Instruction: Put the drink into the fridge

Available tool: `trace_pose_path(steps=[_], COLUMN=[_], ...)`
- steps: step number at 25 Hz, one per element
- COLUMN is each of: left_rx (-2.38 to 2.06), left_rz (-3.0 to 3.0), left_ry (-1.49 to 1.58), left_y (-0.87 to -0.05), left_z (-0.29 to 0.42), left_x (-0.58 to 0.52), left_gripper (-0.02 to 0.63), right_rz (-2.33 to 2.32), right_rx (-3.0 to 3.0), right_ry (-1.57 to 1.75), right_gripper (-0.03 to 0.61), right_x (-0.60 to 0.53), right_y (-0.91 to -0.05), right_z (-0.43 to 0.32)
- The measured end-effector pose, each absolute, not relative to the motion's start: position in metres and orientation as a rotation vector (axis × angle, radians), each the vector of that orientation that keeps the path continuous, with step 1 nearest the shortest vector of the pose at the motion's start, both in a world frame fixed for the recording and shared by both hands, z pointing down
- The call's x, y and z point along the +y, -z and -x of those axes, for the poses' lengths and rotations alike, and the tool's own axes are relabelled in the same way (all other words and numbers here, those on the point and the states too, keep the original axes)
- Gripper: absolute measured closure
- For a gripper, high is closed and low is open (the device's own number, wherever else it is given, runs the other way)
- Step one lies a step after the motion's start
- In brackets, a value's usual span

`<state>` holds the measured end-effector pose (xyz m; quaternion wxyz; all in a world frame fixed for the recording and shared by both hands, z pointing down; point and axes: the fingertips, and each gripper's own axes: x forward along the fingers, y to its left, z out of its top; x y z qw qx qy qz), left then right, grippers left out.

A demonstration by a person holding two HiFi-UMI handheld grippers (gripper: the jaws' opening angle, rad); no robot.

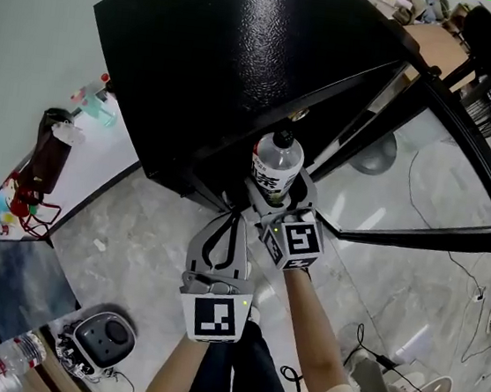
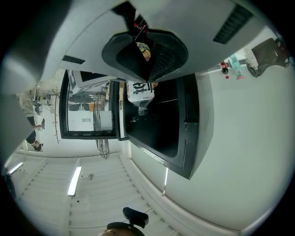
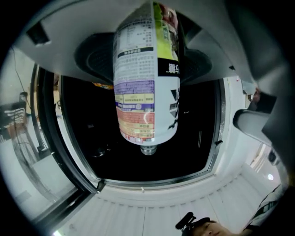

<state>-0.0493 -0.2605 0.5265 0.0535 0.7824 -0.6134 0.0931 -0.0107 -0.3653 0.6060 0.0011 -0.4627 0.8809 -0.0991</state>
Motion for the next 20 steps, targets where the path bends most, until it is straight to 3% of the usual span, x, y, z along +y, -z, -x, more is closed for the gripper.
trace_pose_path(steps=[20], left_rx=[-1.868], left_rz=[-2.496], left_ry=[-0.336], left_y=[-0.549], left_z=[0.037], left_x=[-0.273], left_gripper=[0.609], right_rz=[1.357], right_rx=[2.77], right_ry=[0.178], right_gripper=[0.184], right_x=[-0.399], right_y=[-0.63], right_z=[0.031])
